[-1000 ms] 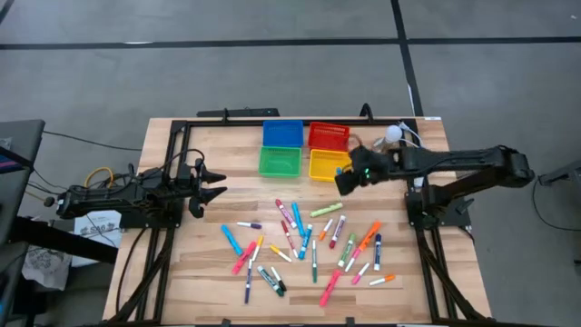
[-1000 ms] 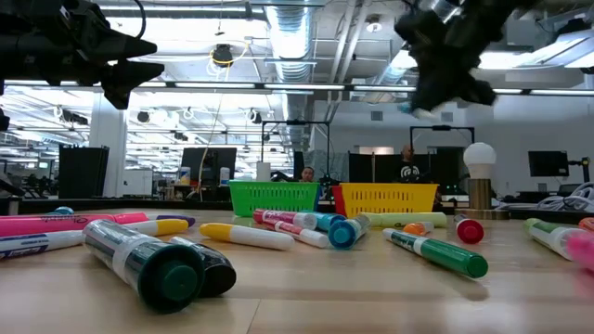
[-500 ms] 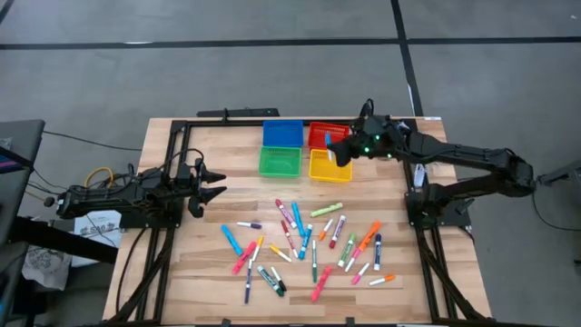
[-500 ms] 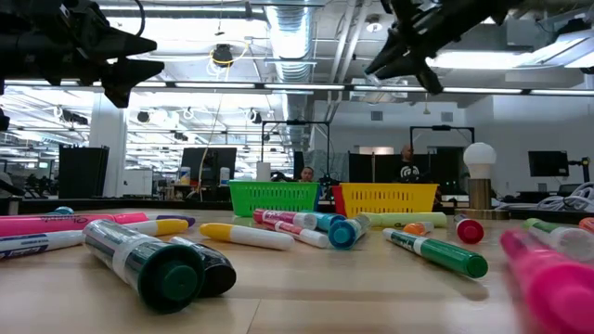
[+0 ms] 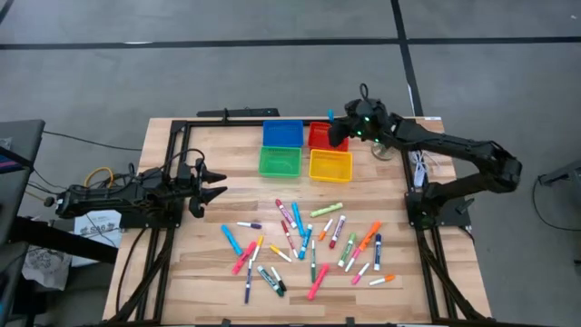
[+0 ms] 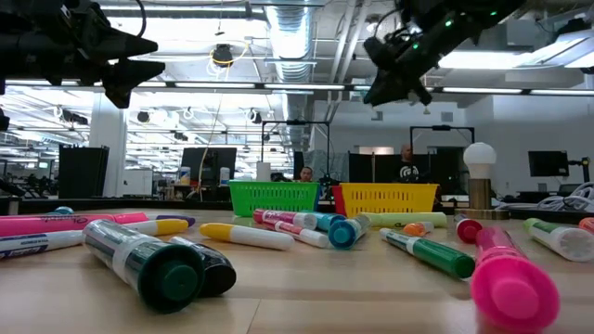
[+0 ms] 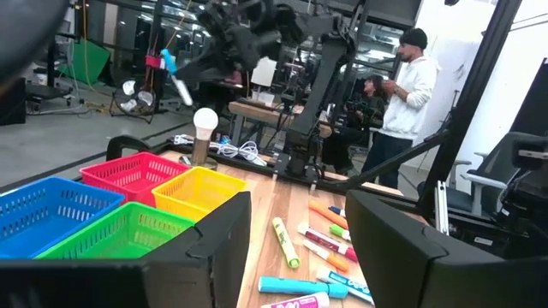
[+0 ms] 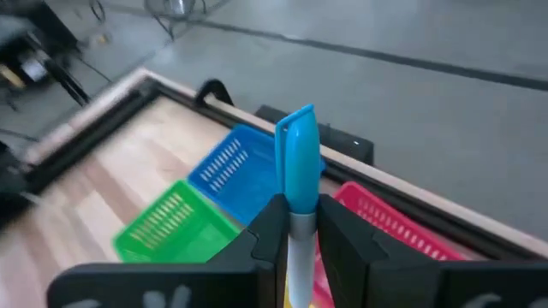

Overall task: Pick & Place Markers
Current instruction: Put the blue pen into the red basket

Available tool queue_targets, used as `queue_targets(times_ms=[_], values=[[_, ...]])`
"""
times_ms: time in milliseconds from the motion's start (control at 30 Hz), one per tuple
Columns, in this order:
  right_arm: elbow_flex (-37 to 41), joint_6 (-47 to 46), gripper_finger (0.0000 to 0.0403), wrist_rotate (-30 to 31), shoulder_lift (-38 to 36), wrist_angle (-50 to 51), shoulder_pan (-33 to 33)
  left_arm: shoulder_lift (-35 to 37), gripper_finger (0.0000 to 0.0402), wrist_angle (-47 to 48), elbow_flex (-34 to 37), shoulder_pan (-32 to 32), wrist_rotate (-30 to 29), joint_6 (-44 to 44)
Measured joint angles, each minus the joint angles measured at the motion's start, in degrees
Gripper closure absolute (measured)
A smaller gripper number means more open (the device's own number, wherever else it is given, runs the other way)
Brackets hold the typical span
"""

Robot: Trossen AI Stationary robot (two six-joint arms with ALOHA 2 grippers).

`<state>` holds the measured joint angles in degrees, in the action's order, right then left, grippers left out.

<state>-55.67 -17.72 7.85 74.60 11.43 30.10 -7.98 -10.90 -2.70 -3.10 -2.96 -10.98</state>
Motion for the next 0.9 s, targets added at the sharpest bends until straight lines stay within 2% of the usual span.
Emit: queue_targets(times_ms=[67, 467, 633, 900], values=[[-2.9, 2.8, 0.0355, 0.0, 3.2, 0.8, 0.5, -0.1, 0.0211, -0.1, 0.0, 0.0, 0.0, 0.0], [-21.5, 14.9, 0.0355, 1.7, 21.4, 20.5, 2.9, -0.1, 0.0211, -0.3, 0.0, 0.0, 0.0, 0.2], [-23.8, 17.9, 0.0355, 3.0, 26.3, 25.7, 3.1, -0.1, 0.0211, -0.4, 0.0, 0.1, 0.0, 0.1], [-24.0, 18.2, 0.0355, 3.0, 31.0, 28.5, 3.4, -0.1, 0.0211, -0.5, 0.0, 0.1, 0.0, 0.0]])
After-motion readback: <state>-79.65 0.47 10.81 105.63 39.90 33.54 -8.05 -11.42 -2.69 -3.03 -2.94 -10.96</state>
